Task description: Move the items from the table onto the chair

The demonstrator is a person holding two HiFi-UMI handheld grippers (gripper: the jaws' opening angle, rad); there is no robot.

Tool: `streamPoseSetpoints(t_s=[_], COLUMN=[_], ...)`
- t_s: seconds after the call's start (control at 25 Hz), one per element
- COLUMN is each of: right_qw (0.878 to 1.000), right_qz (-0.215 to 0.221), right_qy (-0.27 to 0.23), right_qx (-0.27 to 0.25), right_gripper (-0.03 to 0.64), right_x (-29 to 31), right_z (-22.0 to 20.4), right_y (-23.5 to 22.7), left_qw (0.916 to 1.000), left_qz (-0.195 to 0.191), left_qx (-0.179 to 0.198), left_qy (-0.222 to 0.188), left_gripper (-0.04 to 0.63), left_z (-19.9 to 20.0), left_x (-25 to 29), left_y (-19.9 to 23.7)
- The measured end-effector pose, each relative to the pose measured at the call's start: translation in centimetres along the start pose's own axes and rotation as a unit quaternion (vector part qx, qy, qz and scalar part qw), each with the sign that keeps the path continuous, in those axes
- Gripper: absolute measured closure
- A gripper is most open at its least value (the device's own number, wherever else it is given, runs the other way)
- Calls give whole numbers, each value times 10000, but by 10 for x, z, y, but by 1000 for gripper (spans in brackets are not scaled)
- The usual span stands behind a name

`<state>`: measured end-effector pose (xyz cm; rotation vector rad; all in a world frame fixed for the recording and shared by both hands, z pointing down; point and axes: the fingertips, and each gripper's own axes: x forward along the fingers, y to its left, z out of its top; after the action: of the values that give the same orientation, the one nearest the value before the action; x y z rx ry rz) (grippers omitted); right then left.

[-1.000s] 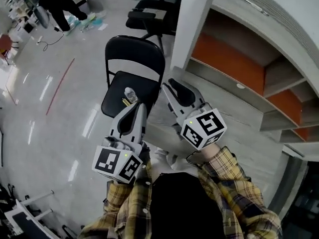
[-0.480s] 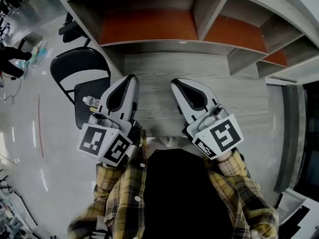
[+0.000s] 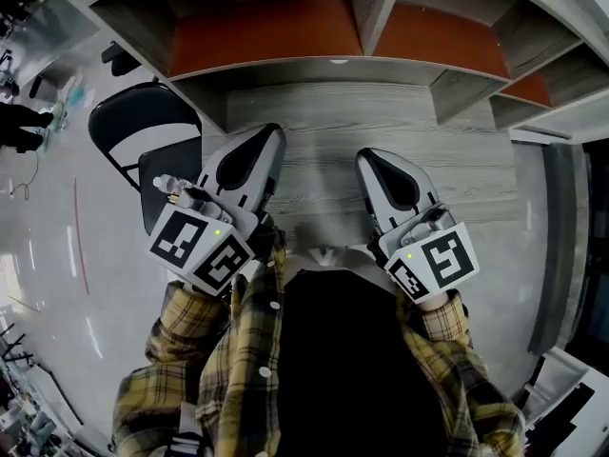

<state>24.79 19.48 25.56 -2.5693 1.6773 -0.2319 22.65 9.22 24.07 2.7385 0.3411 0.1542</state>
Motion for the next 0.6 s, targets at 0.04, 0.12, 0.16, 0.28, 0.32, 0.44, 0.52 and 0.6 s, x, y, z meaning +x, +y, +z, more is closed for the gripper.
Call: streamPoseSetpoints(t_s=[0.04,0.12,0.16,0.28,0.32,0.44,0.52,0.6], right_qw=[10000,10000,10000,9999,9999,9997,9997,9997], right_qz=[21,67,87,115,126,181,190,181], right_qy=[12,23,28,48,61,117,136,137], right_qx=[-29,-29,-13,-46,-65,-60,-44,-42], right_gripper=[599,600,600,600,600,600,600,600], right_x=[1,3,4,2,2,2,3,3], right_z=[0,2,2,2,1,-2,-2,-1], right_y=[0,1,1,2,2,4,4,4], left_qw=[10000,9995,9992,9984,9982,9979,9977,9974], left_qz=[-79,-191,-225,-318,-336,-342,-368,-400], left_qx=[40,219,306,379,372,374,406,451], left_qy=[16,87,139,289,327,396,402,403], left_gripper=[592,592,591,592,592,592,592,591], left_z=[1,4,5,1,0,-3,-3,-3], left_x=[2,3,3,3,3,3,4,6], left_y=[0,-1,-2,-3,-2,-3,-6,-9])
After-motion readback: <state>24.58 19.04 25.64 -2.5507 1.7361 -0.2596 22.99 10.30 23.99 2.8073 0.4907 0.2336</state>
